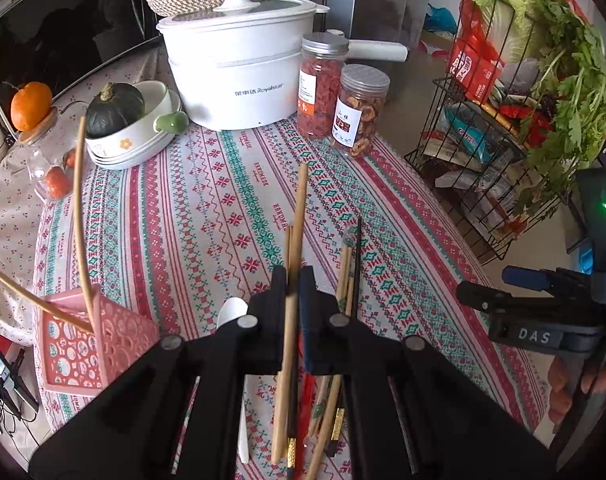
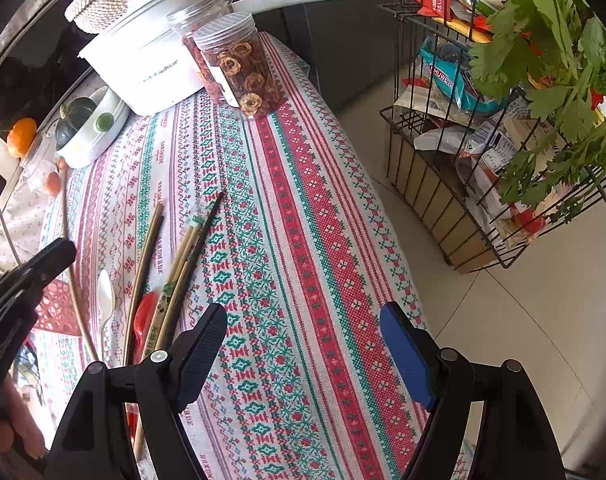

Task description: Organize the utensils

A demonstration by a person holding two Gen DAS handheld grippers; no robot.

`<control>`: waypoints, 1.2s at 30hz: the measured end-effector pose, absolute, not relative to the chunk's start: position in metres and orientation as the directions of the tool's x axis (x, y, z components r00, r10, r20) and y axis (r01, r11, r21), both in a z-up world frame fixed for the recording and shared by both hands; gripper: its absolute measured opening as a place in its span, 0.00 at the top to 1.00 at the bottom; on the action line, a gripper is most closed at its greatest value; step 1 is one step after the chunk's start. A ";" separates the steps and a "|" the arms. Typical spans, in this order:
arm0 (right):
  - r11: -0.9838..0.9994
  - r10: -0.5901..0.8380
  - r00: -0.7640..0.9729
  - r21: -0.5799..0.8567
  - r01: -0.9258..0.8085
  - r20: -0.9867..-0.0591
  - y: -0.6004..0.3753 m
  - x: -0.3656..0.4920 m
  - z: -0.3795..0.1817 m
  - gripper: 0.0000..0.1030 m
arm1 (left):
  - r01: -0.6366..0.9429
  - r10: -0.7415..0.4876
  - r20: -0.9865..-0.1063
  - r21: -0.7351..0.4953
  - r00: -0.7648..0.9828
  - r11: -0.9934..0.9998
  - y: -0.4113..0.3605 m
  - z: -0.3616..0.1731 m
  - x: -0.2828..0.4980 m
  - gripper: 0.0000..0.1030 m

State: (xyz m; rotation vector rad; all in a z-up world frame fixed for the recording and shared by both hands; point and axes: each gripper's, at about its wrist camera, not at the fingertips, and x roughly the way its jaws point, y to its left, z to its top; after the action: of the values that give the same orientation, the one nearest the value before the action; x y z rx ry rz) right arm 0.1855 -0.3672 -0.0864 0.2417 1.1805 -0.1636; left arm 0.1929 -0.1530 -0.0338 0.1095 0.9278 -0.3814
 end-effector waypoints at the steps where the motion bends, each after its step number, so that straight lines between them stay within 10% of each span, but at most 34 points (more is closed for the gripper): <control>1: 0.962 -0.002 0.372 0.100 0.253 -0.928 -0.366 0.185 -0.086 0.22 | 0.365 -0.286 -0.788 -0.084 0.545 0.927 -0.145 -0.027 0.185 0.93; 18: 0.951 0.087 0.359 0.184 0.247 -0.929 -0.326 0.217 -0.108 0.25 | 0.319 -0.422 -0.650 -0.278 0.632 0.906 -0.045 0.014 0.112 0.94; 25: 0.953 0.099 0.364 0.194 0.234 -0.926 -0.309 0.251 -0.130 0.73 | 0.328 -0.409 -0.646 -0.249 0.644 0.911 -0.023 0.015 0.102 0.94; 36: 0.963 0.007 0.359 0.104 0.250 -0.933 -0.291 0.273 -0.140 0.92 | 0.269 -0.394 -0.661 -0.287 0.639 0.919 0.008 0.007 0.102 0.94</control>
State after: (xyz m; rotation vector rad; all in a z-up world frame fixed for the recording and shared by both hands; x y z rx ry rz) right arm 0.2729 -0.2906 -0.1403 0.2443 1.1964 -0.1587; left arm 0.1025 0.0078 0.0068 -0.1676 0.7927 -0.3804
